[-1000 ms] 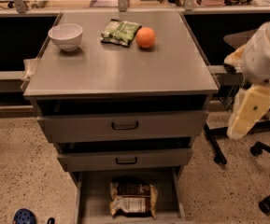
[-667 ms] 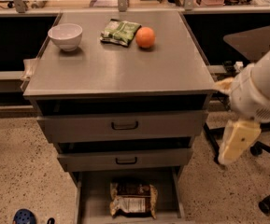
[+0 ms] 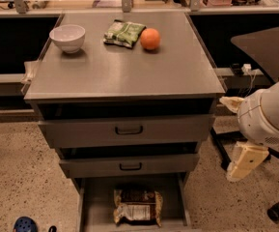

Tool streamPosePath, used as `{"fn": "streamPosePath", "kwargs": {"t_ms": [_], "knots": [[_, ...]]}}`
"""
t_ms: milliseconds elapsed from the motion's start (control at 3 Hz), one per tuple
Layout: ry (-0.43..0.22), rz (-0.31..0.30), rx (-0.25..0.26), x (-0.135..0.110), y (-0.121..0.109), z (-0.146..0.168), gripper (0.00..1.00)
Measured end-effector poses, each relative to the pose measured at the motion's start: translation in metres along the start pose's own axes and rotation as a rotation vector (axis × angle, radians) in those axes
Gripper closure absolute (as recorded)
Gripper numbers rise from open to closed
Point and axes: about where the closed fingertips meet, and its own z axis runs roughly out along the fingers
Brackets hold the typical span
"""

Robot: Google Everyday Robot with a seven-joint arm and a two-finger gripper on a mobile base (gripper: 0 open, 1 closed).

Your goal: Pick brown chip bag from bottom drawer and place on counter

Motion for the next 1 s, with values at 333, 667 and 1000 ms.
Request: {"fn": "streamPosePath", "kwargs": {"t_ms": [333, 667, 1000], "knots": [[-0.009, 0.021, 0.024, -0.009, 0.004, 0.019, 0.00], [-0.014, -0.020, -0.006, -0.015, 0.022, 0.095, 0.00], [-0.018, -0.069, -0.126, -0.013, 0.068, 0.217, 0.00]]}}
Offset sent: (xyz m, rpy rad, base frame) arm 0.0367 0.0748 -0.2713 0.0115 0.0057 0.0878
